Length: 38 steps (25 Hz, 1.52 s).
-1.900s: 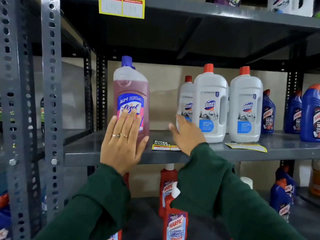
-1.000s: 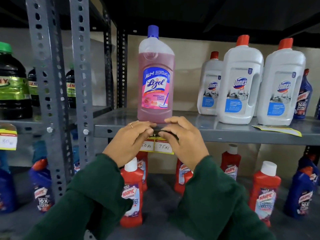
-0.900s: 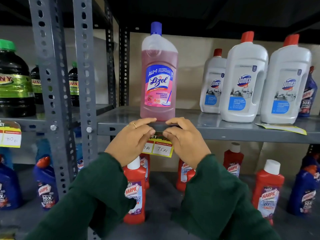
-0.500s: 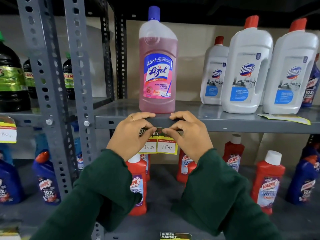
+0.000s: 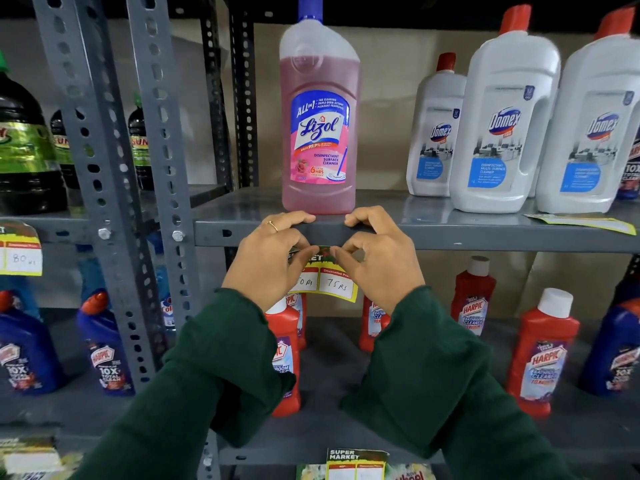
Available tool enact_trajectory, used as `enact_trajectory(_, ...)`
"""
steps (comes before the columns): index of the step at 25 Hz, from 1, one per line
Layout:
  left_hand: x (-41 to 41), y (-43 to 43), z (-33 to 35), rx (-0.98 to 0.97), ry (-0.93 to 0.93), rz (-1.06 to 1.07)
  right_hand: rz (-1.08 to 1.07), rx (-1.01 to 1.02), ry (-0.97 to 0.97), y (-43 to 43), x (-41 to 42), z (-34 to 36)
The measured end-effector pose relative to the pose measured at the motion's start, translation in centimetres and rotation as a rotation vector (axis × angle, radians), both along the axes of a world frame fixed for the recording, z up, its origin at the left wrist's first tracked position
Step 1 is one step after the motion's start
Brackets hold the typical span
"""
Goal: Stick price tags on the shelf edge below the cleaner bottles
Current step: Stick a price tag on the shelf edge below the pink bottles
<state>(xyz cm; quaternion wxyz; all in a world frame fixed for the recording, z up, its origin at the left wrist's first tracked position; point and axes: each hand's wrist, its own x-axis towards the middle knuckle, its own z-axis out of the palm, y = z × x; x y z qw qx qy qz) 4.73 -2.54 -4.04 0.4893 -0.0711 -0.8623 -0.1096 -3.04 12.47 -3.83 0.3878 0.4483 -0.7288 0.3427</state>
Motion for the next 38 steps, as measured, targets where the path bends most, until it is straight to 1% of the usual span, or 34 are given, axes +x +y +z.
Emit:
enact_trajectory(3, 0.0, 0.0, 0.3, 0.07, 0.026, -0.016, 0.017, -0.034, -0.033, 0.0, 0.2, 0.3)
enact_trajectory(9, -0.4, 0.0, 1.0, 0.117, 0.09, -0.01, -0.001, -0.082, -0.099, -0.3, 0.2, 1.1)
enact_trajectory(17, -1.1, 0.6, 0.5, 0.156, 0.218, 0.013, -0.043, -0.216, -0.085, -1.1, 0.0, 1.0)
enact_trajectory(28, -1.4, 0.5, 0.4, 0.118, 0.265, 0.038, -0.056, -0.256, -0.052, -1.4, 0.1, 0.9)
enact_trajectory(31, -1.6, 0.7, 0.3, 0.121, 0.267, 0.051, -0.045, -0.301, -0.042, -1.7, 0.2, 0.5)
enact_trajectory(33, -1.7, 0.8, 0.1, 0.137, 0.266, 0.05, -0.04, -0.337, 0.005, -2.0, 0.0, -0.1)
enact_trajectory(35, -2.0, 0.9, -0.3, 0.149, 0.265, 0.054, -0.139, -0.322, 0.057, -2.3, -0.5, -0.9)
enact_trajectory(38, -3.2, 1.5, -1.3, 0.041, 0.245, 0.186, -0.3, -0.277, 0.078, -2.4, -1.1, -1.7)
